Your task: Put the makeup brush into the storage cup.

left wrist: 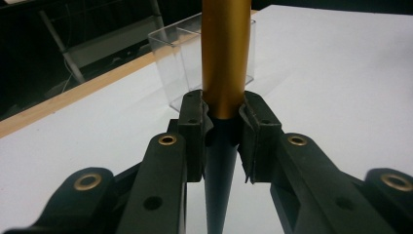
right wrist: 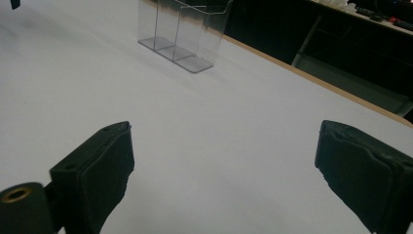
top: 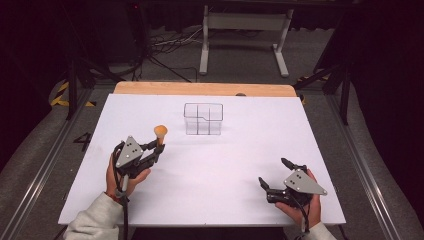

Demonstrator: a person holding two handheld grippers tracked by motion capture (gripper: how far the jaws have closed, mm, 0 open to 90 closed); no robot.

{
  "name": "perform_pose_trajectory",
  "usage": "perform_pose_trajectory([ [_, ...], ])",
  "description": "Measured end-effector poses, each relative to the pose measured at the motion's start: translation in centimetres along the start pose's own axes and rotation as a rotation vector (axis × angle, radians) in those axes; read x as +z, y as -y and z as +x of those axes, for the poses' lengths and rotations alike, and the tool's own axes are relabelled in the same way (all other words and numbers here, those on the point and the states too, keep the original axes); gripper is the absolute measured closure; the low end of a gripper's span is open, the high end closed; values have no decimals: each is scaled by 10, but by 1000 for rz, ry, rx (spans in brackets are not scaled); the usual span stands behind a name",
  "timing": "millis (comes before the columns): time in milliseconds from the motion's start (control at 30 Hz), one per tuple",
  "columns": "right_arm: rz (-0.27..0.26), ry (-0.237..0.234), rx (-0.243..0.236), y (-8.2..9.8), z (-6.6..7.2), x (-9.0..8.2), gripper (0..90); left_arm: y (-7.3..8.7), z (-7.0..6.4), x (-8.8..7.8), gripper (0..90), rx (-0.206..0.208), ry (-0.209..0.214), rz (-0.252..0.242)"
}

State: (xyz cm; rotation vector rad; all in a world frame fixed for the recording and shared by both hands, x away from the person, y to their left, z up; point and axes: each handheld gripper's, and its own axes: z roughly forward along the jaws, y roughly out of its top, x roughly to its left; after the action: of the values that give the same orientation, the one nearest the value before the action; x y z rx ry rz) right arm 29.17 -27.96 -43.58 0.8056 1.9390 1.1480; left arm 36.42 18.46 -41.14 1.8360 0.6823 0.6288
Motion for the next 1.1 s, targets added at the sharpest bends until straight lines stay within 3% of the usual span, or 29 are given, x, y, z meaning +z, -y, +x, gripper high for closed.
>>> perform_pose_trajectory([
  [100,-2,-2,1,0,0,0,77,-3,6,-2,741,-37,4,-24],
  [533,-13,-7,16,0,1,1,78,-17,18,7,741,-102,22,-69],
  [1100,-25,-3,20,-1,-1,0,82,-48,21,24,741,-128,50,-128],
])
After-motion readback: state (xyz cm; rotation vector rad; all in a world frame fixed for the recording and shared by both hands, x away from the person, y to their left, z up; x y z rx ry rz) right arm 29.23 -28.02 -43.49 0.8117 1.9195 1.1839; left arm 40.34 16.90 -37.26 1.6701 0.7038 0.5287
